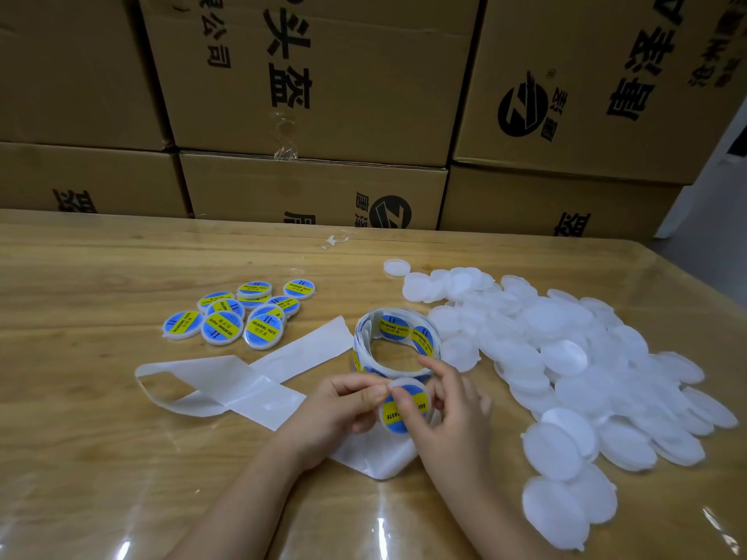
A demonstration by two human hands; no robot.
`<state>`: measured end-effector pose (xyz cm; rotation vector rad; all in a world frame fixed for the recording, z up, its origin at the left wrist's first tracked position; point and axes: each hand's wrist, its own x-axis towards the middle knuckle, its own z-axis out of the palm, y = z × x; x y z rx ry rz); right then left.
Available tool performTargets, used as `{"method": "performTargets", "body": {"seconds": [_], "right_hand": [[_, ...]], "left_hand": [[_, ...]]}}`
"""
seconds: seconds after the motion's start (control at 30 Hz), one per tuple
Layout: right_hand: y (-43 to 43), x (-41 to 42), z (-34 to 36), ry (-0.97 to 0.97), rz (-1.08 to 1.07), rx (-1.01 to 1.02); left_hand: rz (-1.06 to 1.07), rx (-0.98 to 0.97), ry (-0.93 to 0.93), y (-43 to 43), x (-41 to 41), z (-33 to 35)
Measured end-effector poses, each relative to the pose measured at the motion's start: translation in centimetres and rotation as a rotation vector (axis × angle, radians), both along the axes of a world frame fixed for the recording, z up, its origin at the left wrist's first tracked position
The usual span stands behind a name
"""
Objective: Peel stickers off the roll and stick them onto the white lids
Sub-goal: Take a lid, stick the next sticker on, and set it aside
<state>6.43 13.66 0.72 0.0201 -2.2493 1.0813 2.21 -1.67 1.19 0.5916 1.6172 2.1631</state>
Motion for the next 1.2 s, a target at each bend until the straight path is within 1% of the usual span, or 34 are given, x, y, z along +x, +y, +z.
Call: {"method": "performTargets", "body": {"seconds": [0.2, 0.33, 0.5, 0.6, 0.7, 0.83, 1.03, 1.2], "right_hand": [[-0.16, 0.08, 0.33, -0.03, 0.006, 0.038], [-0.4, 0.1, 0.36, -0.019, -0.001, 0.128], [-0.36, -0.04, 0.17, -0.013, 0.012, 0.159], [-0.26, -0.13, -0.05, -0.001, 0.035, 0.09], [-0.02, -0.31, -0.13, 0.012, 0.028, 0.015], [0.18, -0.37, -0.33, 0.034, 0.008, 0.018], [-0.06, -0.31, 0.1, 0.035, 0.006, 0.029], [-0.63, 0.02, 0.48, 0.022, 0.04, 0.079]], "left_hand": [[0.023, -0.01, 0.009, -0.08, -0.28, -0.39], [0.055, -0.042, 0.014, -0.34, -0.46, -0.58], [0.096, 0.084, -0.036, -0.45, -0.67, -0.48], [0.131, 0.119, -0.058, -0.38, -0.64, -0.26], [0.165, 0.065, -0.053, -0.07, -0.56, -0.18], [0.188, -0.075, 0.008, 0.12, -0.32, -0.39], [0.206, -0.154, -0.001, 0.29, -0.29, -0.45], [0.199, -0.174, 0.046, 0.48, -0.09, -0.29]]}}
